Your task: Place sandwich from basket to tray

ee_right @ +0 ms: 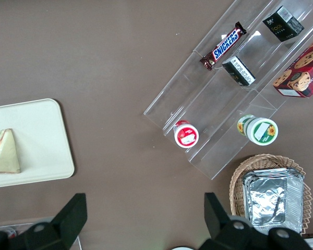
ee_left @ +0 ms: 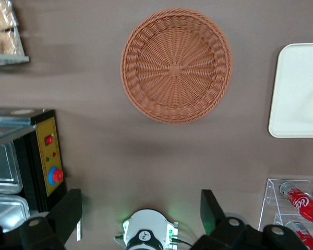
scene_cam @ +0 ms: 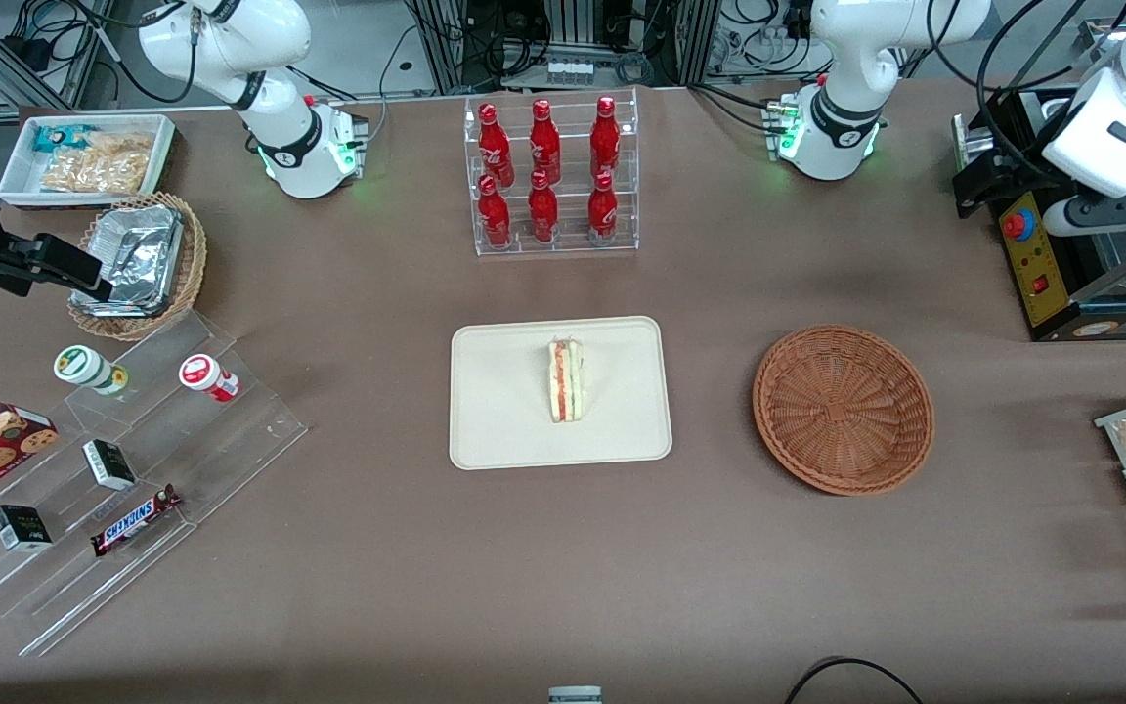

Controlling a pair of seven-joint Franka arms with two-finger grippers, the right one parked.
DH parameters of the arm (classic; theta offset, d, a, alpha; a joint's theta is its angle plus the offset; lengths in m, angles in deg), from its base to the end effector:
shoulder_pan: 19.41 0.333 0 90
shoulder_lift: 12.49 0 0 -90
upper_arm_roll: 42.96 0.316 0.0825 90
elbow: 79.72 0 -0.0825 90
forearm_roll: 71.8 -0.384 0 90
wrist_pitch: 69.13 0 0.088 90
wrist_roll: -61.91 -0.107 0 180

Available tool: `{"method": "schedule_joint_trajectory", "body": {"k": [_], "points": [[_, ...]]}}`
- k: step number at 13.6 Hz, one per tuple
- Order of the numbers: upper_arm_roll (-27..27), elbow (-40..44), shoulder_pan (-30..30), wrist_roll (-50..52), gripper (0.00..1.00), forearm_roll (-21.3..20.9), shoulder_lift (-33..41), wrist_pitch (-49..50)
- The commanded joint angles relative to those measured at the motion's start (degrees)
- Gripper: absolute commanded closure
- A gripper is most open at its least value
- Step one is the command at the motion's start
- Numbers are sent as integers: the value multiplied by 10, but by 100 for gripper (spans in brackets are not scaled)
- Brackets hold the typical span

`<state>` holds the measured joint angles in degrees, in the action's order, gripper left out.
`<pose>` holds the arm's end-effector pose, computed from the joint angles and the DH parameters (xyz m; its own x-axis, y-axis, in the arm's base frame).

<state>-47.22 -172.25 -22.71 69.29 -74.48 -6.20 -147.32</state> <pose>0.4935 -0.0620 0.6454 0.9912 0.0090 -0.1318 -0.0006 -0.9974 -0.0723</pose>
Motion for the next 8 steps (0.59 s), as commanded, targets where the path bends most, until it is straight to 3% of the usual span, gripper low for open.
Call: {"method": "schedule_joint_trajectory", "body": {"k": [1, 8], "points": [[-8, 23, 23, -33, 0, 6, -12, -16], [-9, 9, 60, -67, 0, 14, 1, -28]]}}
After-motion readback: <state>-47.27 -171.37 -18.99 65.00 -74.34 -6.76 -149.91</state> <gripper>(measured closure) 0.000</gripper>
